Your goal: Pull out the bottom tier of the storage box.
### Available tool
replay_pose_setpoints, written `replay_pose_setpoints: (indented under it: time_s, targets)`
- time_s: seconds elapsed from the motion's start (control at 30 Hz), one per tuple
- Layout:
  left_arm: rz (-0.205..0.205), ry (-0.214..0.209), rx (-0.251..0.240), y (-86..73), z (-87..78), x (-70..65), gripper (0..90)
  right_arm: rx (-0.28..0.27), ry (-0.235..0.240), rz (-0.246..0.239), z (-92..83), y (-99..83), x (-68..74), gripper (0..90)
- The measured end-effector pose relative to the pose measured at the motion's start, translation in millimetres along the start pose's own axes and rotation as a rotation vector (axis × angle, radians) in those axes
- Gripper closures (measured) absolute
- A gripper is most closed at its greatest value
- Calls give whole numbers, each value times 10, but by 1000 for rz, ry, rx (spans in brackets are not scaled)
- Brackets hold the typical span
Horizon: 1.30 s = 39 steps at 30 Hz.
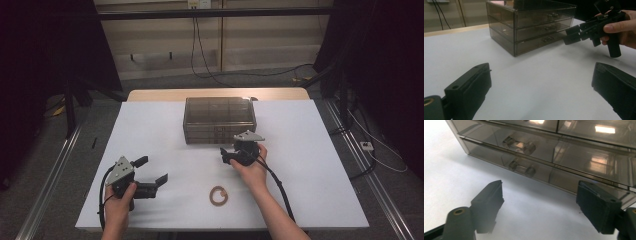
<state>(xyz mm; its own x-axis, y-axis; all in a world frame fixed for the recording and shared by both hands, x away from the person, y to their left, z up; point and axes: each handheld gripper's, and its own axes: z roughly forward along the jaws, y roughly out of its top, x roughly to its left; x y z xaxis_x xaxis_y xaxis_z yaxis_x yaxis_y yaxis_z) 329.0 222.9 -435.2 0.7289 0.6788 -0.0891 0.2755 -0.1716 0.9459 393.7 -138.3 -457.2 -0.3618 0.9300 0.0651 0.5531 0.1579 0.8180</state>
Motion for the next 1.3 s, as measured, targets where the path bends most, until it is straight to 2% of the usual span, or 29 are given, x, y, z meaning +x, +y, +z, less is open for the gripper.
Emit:
replay_pose_setpoints:
  time_s: [0.3, 0.63, 0.77, 1.3]
  targets:
    - [4, -1, 5, -1, 2, 0, 27, 0, -34, 16, 41, 12, 13, 200]
    - [1, -2, 7, -3, 6, -3, 27, -8, -72, 80, 78, 39, 69, 199]
    - [3, -3, 12, -6, 11, -6, 27, -8, -93, 88, 80, 37, 69, 195]
    - [4, -2, 16, -7, 14, -6, 27, -2, -118, 112, 118, 51, 114, 196]
